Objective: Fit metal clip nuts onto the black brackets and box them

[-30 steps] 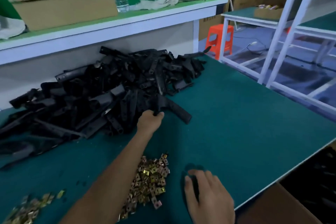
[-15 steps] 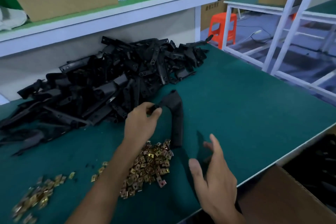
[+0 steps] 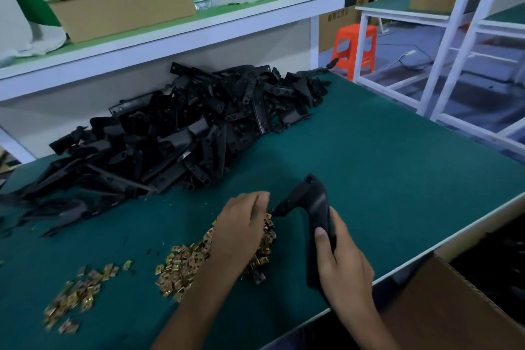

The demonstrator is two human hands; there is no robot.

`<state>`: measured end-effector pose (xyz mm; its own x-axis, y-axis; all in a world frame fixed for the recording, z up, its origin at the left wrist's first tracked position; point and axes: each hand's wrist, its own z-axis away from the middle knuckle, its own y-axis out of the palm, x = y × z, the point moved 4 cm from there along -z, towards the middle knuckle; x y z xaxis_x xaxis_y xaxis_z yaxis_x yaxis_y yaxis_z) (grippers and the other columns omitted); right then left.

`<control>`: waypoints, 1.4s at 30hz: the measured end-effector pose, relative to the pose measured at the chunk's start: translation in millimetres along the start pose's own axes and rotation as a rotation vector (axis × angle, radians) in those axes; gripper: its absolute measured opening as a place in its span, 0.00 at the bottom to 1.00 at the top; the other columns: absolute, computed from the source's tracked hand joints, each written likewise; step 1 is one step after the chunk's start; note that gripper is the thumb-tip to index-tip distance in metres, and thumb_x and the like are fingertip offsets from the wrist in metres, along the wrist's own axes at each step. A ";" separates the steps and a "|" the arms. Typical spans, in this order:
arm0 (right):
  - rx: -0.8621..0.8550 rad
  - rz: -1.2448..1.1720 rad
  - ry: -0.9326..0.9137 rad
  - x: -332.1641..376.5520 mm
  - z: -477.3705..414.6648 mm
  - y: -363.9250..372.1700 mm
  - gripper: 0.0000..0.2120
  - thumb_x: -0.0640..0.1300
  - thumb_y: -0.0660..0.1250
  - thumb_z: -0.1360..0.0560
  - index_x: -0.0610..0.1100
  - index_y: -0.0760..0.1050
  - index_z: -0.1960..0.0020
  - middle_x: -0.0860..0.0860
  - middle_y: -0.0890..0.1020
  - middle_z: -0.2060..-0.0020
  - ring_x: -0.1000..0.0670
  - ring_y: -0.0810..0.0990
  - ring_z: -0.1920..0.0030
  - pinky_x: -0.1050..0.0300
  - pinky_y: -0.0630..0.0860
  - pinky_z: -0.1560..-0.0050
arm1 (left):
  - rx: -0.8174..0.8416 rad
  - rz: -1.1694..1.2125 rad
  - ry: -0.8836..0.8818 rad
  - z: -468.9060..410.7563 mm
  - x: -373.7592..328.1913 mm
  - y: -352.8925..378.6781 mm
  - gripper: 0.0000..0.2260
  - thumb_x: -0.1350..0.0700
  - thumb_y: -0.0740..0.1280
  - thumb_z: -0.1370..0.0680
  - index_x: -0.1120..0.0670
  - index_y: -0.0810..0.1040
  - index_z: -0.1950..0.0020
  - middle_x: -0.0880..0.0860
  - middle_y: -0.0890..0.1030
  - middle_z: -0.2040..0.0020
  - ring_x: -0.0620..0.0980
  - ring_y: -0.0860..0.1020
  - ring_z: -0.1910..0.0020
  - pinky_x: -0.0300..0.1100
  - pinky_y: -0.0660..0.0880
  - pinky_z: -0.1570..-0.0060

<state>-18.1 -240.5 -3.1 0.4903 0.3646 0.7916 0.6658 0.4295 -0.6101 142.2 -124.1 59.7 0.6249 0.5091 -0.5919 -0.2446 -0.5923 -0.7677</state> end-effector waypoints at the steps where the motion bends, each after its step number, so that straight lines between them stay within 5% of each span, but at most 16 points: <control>1: -0.004 -0.031 0.002 -0.4 0.7 -0.7 0.26 0.59 0.55 0.17 0.59 0.61 0.20 0.53 0.80 0.33 0.45 0.78 0.34 0.52 0.70 0.47 | 0.037 -0.123 -0.019 -7.3 6.2 4.6 0.17 0.44 0.58 0.16 0.48 0.78 0.32 0.47 0.81 0.41 0.49 0.75 0.38 0.43 0.72 0.39; 3: 0.000 -0.084 0.001 -0.4 1.3 -2.8 0.25 0.58 0.52 0.17 0.58 0.60 0.20 0.56 0.75 0.27 0.47 0.75 0.29 0.52 0.70 0.41 | 0.151 -0.301 -0.046 -17.8 12.8 16.6 0.19 0.43 0.63 0.18 0.48 0.76 0.29 0.50 0.78 0.39 0.51 0.70 0.36 0.44 0.69 0.37; 8: -0.023 -0.193 -0.028 2.6 1.4 -6.3 0.25 0.57 0.52 0.16 0.58 0.62 0.20 0.59 0.71 0.25 0.52 0.70 0.26 0.56 0.67 0.39 | 0.180 -0.320 -0.043 -27.7 15.4 30.8 0.11 0.45 0.68 0.20 0.48 0.82 0.41 0.48 0.81 0.45 0.50 0.73 0.41 0.42 0.71 0.43; 11: -0.039 -0.285 -0.041 1.7 0.7 -11.7 0.23 0.58 0.59 0.18 0.58 0.68 0.24 0.59 0.77 0.30 0.53 0.75 0.31 0.54 0.72 0.36 | 0.149 -0.132 -0.094 -23.3 14.4 21.2 0.09 0.49 0.67 0.19 0.49 0.81 0.41 0.44 0.82 0.47 0.43 0.77 0.46 0.40 0.75 0.43; 14: 0.010 -0.330 -0.038 -1.5 -0.2 -16.3 0.23 0.62 0.73 0.29 0.71 0.70 0.37 0.67 0.82 0.49 0.61 0.81 0.50 0.59 0.76 0.51 | 0.064 0.210 -0.253 -6.3 15.0 2.6 0.04 0.52 0.68 0.19 0.43 0.80 0.47 0.39 0.83 0.53 0.35 0.80 0.52 0.36 0.75 0.50; 18: 0.055 -0.341 -0.108 -1.7 -1.0 -16.8 0.27 0.55 0.79 0.32 0.78 0.68 0.45 0.67 0.79 0.55 0.61 0.80 0.57 0.62 0.72 0.62 | 0.020 0.540 -0.342 29.9 7.7 -17.7 0.10 0.51 0.66 0.18 0.37 0.82 0.42 0.33 0.82 0.48 0.33 0.80 0.47 0.32 0.75 0.50; 22: 0.096 -0.299 -0.215 12.4 11.6 -7.2 0.24 0.57 0.75 0.30 0.79 0.70 0.42 0.72 0.81 0.52 0.67 0.81 0.51 0.67 0.75 0.54 | -0.063 0.648 -0.354 55.6 5.9 -32.5 0.07 0.55 0.67 0.18 0.45 0.82 0.44 0.44 0.87 0.51 0.41 0.84 0.52 0.34 0.76 0.53; 26: 0.098 -0.256 -0.282 27.1 24.6 11.4 0.27 0.56 0.75 0.28 0.63 0.73 0.30 0.64 0.83 0.43 0.61 0.81 0.42 0.56 0.79 0.44 | -0.069 0.863 -0.403 70.1 8.4 -40.8 0.05 0.59 0.66 0.18 0.53 0.81 0.44 0.51 0.87 0.50 0.49 0.84 0.52 0.42 0.77 0.52; 32: 0.071 -0.227 -0.335 26.2 33.8 20.4 0.29 0.52 0.78 0.29 0.58 0.76 0.29 0.56 0.86 0.49 0.53 0.85 0.48 0.48 0.82 0.47 | -0.081 0.902 -0.409 86.9 11.6 -41.6 0.07 0.58 0.66 0.18 0.48 0.82 0.50 0.50 0.78 0.60 0.46 0.74 0.62 0.39 0.73 0.61; 38: 0.096 -0.148 -0.384 27.3 34.2 21.3 0.30 0.57 0.77 0.29 0.62 0.74 0.28 0.55 0.82 0.58 0.55 0.82 0.57 0.51 0.81 0.55 | -0.131 0.958 -0.455 91.9 5.8 -30.9 0.09 0.64 0.65 0.19 0.53 0.83 0.53 0.54 0.84 0.55 0.52 0.80 0.56 0.51 0.76 0.50; 42: 0.104 -0.139 -0.392 23.3 33.0 20.6 0.30 0.56 0.77 0.29 0.63 0.73 0.29 0.55 0.81 0.59 0.55 0.80 0.58 0.53 0.79 0.56 | -0.182 0.906 -0.428 95.9 3.6 -36.0 0.10 0.65 0.67 0.20 0.50 0.83 0.52 0.49 0.84 0.55 0.46 0.81 0.56 0.39 0.78 0.54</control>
<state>-11.5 -195.8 1.8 0.1356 0.5755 0.8065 0.6404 0.5702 -0.5145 82.2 -41.0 61.7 -0.0655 -0.0191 -0.9977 -0.3551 -0.9339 0.0412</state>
